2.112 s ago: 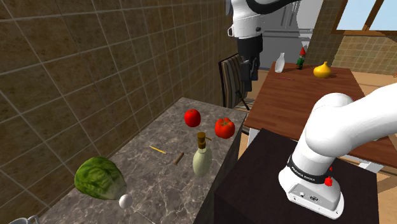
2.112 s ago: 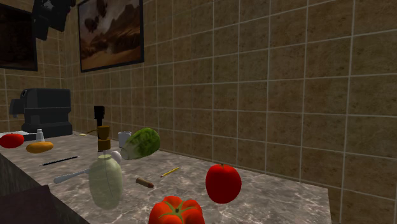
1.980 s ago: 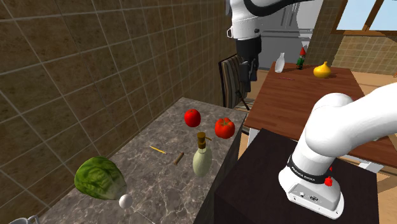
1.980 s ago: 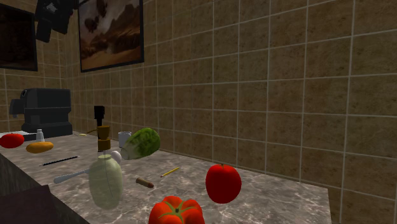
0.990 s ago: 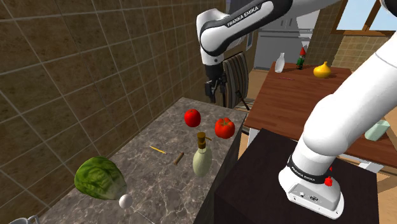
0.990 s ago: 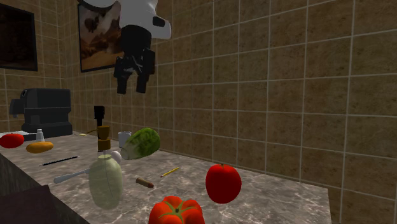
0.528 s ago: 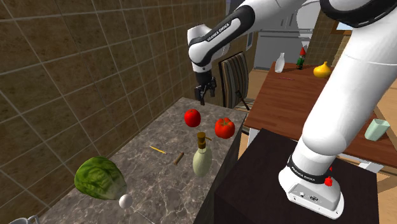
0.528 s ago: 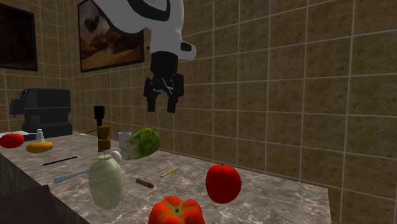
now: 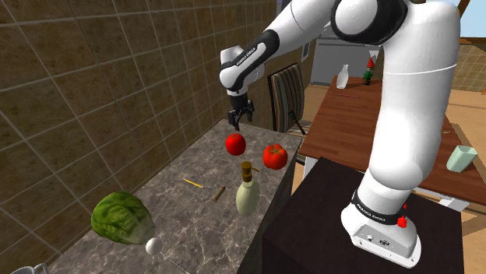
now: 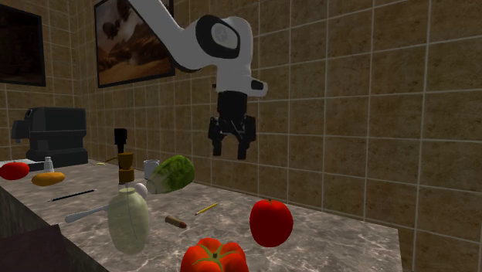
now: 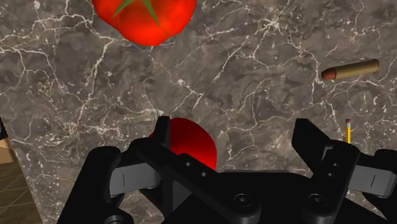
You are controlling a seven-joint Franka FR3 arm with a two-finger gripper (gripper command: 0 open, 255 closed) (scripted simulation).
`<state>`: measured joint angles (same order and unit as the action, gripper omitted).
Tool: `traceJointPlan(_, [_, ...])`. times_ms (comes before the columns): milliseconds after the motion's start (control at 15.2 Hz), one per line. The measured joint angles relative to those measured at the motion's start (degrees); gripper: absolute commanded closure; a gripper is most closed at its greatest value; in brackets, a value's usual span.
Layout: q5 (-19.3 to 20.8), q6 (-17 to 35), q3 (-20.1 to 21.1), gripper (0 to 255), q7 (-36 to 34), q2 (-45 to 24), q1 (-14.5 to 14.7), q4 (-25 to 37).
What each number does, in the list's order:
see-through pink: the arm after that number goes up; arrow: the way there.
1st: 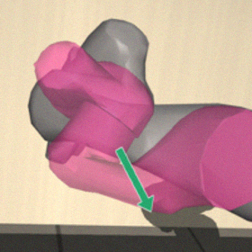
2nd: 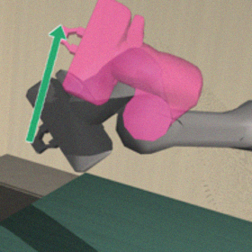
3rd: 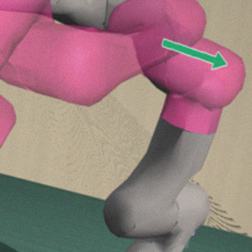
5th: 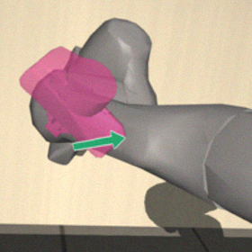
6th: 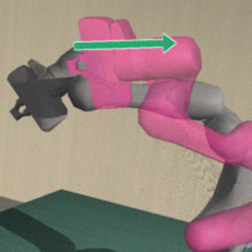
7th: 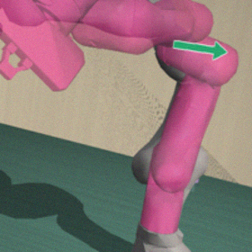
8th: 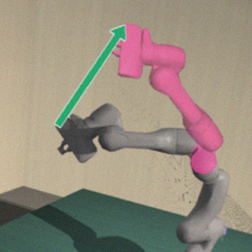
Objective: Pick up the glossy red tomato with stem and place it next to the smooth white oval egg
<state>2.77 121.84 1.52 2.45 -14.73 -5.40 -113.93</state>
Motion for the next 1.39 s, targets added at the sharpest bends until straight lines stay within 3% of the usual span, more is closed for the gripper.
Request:
traceJointPlan(660, [-0.25,-1.29,-1.38,0,-1.12,-22.72,-1.06,25.23])
traceJointPlan(1386, [-0.23,2.87,-1.6,0,-1.1,-27.75,-1.4,26.24])
